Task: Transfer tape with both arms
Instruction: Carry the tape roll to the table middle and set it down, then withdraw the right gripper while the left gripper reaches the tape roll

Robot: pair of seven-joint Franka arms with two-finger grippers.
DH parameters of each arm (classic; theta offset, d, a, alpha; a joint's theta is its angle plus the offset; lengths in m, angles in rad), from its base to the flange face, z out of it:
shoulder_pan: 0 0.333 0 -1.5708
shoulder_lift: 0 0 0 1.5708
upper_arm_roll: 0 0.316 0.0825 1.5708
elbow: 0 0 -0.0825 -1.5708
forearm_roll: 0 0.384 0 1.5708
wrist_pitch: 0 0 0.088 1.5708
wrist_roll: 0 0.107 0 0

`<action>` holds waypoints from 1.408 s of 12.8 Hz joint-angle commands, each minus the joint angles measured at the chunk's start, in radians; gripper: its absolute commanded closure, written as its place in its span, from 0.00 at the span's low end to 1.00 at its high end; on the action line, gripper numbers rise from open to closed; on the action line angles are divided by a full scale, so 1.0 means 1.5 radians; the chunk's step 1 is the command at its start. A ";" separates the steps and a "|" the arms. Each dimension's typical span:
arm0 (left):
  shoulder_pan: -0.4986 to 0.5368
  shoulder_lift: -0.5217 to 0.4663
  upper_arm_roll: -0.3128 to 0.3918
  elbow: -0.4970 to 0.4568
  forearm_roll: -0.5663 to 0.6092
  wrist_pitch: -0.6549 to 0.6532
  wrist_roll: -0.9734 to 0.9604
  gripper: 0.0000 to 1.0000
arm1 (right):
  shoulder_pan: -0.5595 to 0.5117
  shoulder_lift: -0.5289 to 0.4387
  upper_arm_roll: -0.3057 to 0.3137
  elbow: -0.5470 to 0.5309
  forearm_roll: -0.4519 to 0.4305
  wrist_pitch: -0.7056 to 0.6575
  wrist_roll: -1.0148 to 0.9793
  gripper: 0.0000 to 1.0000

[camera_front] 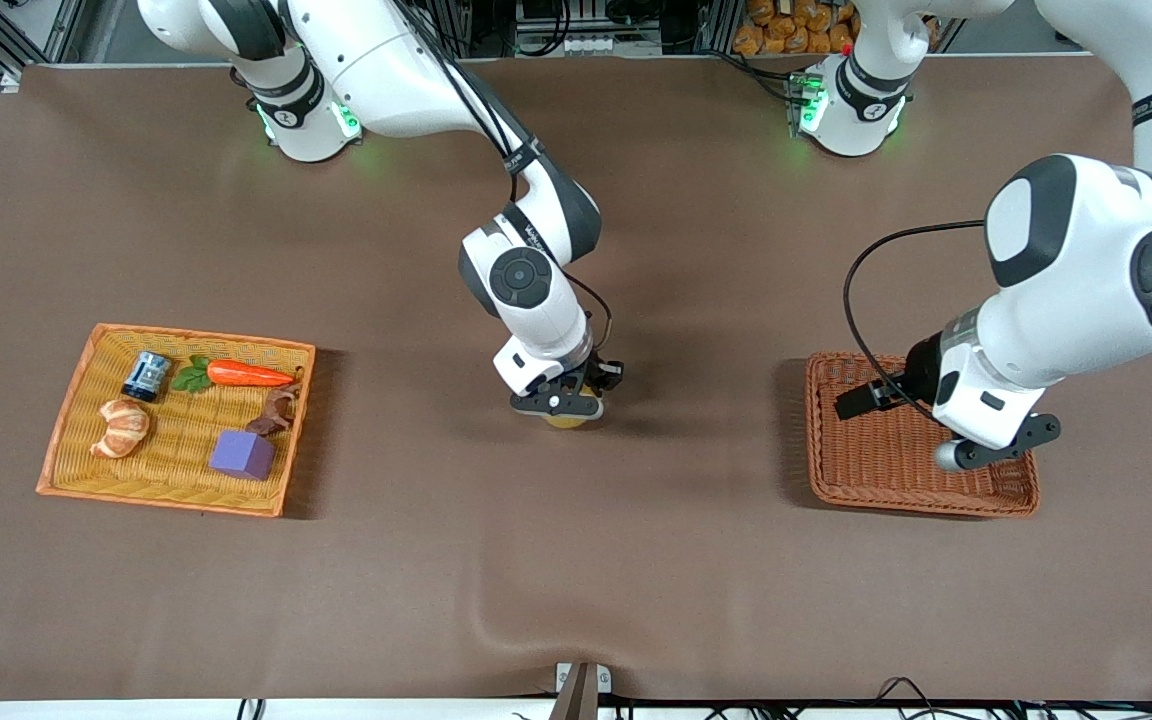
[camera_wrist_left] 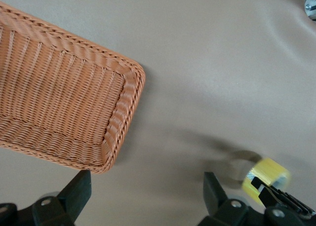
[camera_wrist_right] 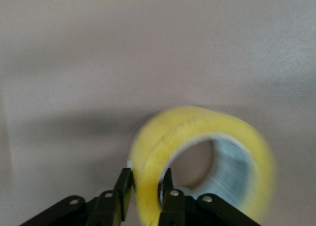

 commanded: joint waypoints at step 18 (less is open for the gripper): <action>-0.233 0.139 0.007 0.008 -0.004 0.216 -0.384 0.00 | -0.438 -0.533 -0.062 -0.208 -0.206 -0.455 -0.463 0.00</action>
